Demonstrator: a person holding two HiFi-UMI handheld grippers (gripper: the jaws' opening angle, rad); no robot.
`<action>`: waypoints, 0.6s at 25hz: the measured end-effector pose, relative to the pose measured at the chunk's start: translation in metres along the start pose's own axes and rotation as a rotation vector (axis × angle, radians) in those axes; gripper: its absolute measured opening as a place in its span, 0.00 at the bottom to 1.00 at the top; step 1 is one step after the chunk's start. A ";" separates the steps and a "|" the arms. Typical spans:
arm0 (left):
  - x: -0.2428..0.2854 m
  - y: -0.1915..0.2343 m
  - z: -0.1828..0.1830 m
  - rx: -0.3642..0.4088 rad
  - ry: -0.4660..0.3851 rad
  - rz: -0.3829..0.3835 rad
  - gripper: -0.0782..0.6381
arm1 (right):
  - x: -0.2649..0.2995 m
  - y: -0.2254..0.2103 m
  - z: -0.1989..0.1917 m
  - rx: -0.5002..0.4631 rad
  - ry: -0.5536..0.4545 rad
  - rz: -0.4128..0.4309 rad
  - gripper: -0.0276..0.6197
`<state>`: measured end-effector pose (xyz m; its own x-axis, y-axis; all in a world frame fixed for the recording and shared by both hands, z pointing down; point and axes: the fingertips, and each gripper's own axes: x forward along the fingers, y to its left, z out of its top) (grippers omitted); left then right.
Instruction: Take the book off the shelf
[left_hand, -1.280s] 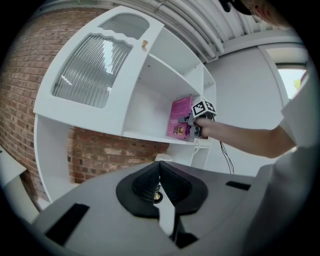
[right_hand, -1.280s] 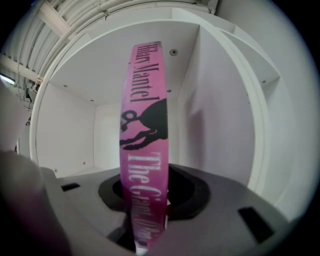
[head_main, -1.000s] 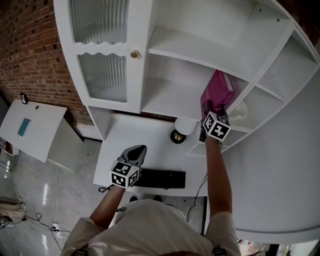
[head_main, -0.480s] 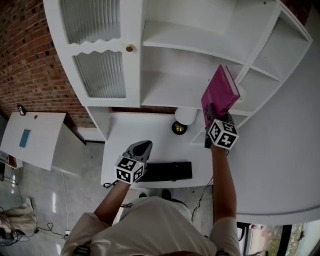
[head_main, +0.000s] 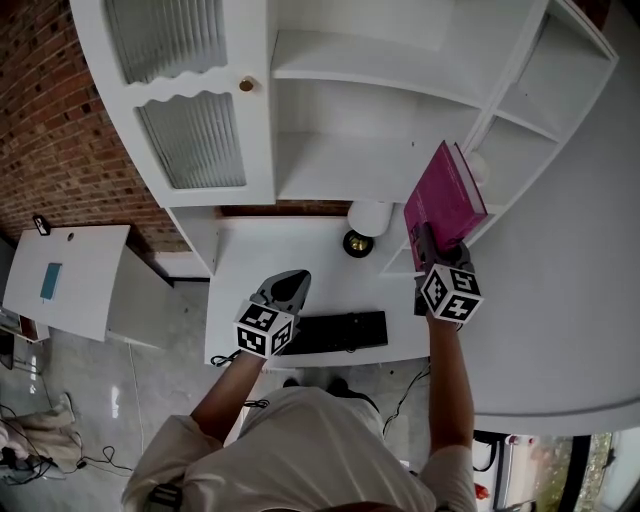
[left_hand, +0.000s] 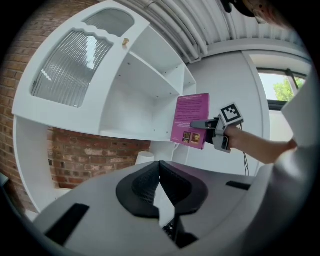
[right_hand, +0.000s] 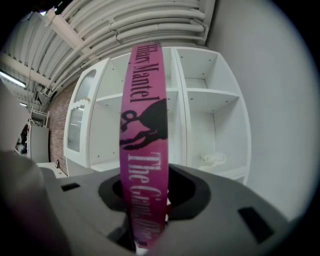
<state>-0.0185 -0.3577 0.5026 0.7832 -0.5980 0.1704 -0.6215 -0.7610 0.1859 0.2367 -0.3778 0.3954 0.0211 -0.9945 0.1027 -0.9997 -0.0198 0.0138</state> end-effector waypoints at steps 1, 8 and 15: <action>0.001 -0.001 0.000 0.000 0.000 0.004 0.10 | -0.003 0.000 -0.003 -0.001 0.001 0.006 0.26; 0.007 -0.005 0.007 0.000 -0.011 0.062 0.10 | -0.014 -0.004 -0.020 -0.014 0.007 0.061 0.26; 0.017 -0.014 0.019 0.001 -0.037 0.124 0.10 | -0.019 -0.016 -0.040 -0.006 0.029 0.124 0.26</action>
<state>0.0042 -0.3621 0.4844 0.7006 -0.6962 0.1562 -0.7135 -0.6811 0.1645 0.2532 -0.3549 0.4327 -0.1020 -0.9859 0.1324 -0.9946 0.1037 0.0054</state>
